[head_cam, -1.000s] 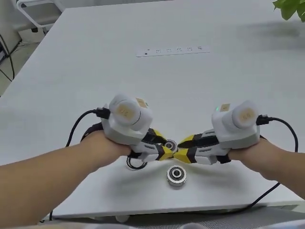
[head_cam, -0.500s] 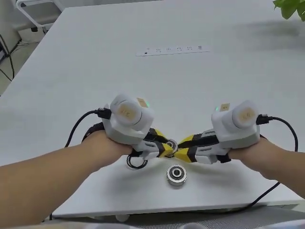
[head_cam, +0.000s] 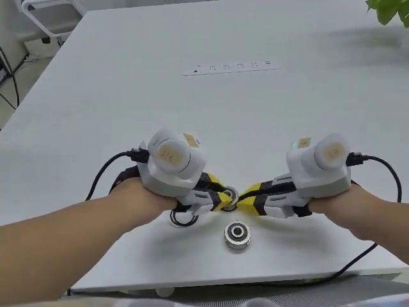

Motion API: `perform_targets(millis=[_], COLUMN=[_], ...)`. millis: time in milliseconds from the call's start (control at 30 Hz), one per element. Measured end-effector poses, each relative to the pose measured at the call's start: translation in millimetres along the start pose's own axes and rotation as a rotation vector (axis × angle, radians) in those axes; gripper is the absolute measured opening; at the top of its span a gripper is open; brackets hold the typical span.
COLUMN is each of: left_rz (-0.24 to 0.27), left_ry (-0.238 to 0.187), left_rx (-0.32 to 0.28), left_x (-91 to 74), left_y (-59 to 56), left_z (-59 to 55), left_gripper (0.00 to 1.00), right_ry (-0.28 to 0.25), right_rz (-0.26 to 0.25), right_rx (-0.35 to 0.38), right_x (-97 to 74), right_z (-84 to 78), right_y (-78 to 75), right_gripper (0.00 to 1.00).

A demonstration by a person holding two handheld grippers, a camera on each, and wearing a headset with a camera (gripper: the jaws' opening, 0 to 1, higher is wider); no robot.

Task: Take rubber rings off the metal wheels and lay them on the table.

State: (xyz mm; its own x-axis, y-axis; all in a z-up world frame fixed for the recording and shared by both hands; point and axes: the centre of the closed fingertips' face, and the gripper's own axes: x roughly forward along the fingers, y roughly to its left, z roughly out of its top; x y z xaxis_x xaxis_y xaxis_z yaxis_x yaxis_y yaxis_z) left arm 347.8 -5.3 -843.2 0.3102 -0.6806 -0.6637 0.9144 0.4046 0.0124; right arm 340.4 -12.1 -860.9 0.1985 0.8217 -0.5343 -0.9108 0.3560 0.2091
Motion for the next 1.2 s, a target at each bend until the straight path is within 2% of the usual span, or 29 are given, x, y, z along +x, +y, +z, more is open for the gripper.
perform_targets(millis=[100, 167, 267, 367, 400, 433, 533, 600, 633, 733, 900, 1200], left_rz=[0.003, 0.009, 0.011, 0.008, 0.008, 0.008, 0.011, 0.014, 0.015, 0.016, 0.026, 0.038], left_ry=[0.002, 0.009, 0.011, 0.01, 0.011, 0.012, 0.011, 0.009, 0.008, 0.01, 0.007, 0.007], left_rx=[0.002, 0.024, 0.023, 0.021, 0.022, 0.025, 0.029, 0.026, 0.026, 0.026, 0.027, 0.021], left_x=[-0.2, -0.2, -0.4, -0.4, -0.5, -0.3, -0.5, -0.3, -0.2, 0.6, 1.8, 3.3], left_y=[-0.4, -1.7, -1.2, -0.5, -0.5, -0.7, -0.9, -1.0, -1.4, -2.1, -2.0, -1.7], left_z=[0.1, -0.4, -0.5, -0.3, -0.4, -0.2, -0.4, -0.2, 0.0, 0.7, 1.4, 2.5], left_gripper=[0.13, 0.13, 0.13, 0.13, 0.13, 0.13, 0.13, 0.13, 0.13, 0.13, 0.13, 0.13], right_ry=[-0.018, -0.023, -0.02, -0.05, -0.087, -0.078, -0.11, -0.16, -0.17, -0.162, -0.184, -0.186], right_rz=[-0.005, -0.004, -0.004, -0.001, 0.001, 0.001, 0.004, -0.013, 0.008, 0.003, 0.005, 0.006], right_rx=[0.049, 0.064, 0.092, 0.212, 0.26, 0.284, 0.337, 0.392, 0.427, 0.4, 0.449, 0.46], right_x=[-0.9, -1.2, -1.8, -2.7, -3.4, -4.9, -8.5, -12.3, -13.7, -13.7, -16.5, -16.9], right_z=[-1.1, -1.4, -0.6, 0.1, 4.3, 1.9, 5.6, 13.2, 15.7, 14.9, 16.0, 19.3], right_y=[-2.7, -2.4, -0.4, 1.3, 1.1, -0.3, -4.0, -8.3, -5.4, -1.7, -1.5, 1.0], right_gripper=[0.0, 0.0, 0.0, 0.0, 0.0, 0.0, 0.0, 0.0, 0.0, 0.0, 0.0, 0.0])
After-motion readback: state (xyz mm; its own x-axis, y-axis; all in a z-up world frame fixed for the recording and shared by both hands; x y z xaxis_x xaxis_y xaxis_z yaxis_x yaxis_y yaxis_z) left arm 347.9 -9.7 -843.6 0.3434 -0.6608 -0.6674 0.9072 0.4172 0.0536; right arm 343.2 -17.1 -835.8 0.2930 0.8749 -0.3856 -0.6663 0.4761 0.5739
